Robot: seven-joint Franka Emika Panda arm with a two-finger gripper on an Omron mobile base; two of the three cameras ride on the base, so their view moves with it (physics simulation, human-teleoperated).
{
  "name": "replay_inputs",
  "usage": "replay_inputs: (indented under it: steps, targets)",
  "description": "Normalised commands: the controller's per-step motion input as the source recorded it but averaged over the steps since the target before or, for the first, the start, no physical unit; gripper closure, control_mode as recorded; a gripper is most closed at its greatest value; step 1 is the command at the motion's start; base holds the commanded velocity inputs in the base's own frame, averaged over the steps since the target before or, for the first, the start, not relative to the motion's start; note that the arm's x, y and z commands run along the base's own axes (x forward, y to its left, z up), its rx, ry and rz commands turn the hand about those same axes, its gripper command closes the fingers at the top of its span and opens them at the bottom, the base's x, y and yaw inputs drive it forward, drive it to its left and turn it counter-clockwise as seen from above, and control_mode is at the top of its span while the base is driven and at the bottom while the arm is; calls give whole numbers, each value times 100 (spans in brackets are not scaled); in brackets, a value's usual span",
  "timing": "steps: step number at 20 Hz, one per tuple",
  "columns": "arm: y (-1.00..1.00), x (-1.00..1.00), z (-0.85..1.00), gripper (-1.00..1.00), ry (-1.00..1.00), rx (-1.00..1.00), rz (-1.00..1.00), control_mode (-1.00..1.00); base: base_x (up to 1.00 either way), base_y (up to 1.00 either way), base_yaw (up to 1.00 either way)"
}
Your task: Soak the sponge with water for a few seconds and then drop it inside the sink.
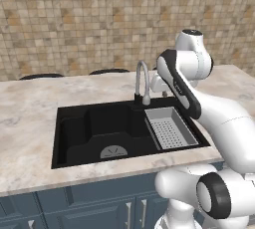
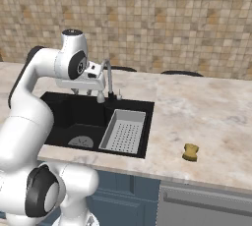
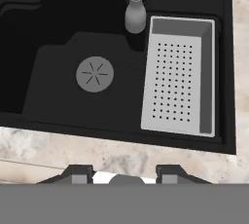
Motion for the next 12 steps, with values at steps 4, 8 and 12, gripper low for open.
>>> replay_inputs:
  steps: [4, 8, 12]
  targets:
    - [0, -1, -3, -100, 0, 0, 0, -100, 0, 0, 0]
    - [0, 0, -7, -100, 6, 0, 0, -100, 0, 0, 0]
    - [0, 0, 0, -100, 5, 0, 0, -100, 0, 0, 0]
